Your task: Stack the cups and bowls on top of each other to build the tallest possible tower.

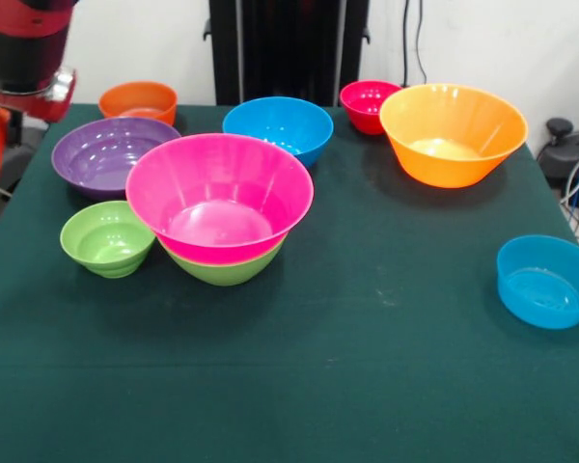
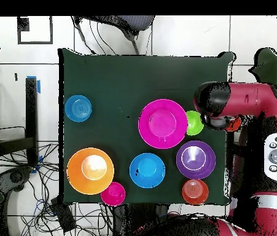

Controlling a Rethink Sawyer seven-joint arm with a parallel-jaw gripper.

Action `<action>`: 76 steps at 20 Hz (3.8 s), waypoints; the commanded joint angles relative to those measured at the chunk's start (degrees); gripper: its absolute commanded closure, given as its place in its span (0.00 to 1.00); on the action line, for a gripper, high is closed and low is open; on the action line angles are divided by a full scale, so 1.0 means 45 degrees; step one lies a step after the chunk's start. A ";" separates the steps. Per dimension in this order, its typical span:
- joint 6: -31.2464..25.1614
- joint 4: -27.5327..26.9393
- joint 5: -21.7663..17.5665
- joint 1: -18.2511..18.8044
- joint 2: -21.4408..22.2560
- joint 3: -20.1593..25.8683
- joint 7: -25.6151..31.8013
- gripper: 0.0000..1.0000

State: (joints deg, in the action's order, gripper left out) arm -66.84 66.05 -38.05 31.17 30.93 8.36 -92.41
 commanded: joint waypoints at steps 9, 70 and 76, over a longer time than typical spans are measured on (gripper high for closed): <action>-0.3320 0.0033 0.1811 -0.1424 0.0607 0.0734 0.0371 1.00; -0.2361 -0.1050 0.4754 -0.3986 -0.2085 -0.0666 -0.1719 1.00; -0.2854 -0.1137 0.4913 -0.4017 -0.2236 -0.0730 -0.1750 1.00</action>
State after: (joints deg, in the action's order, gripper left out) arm -78.21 61.43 -16.03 12.84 22.15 3.24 -96.78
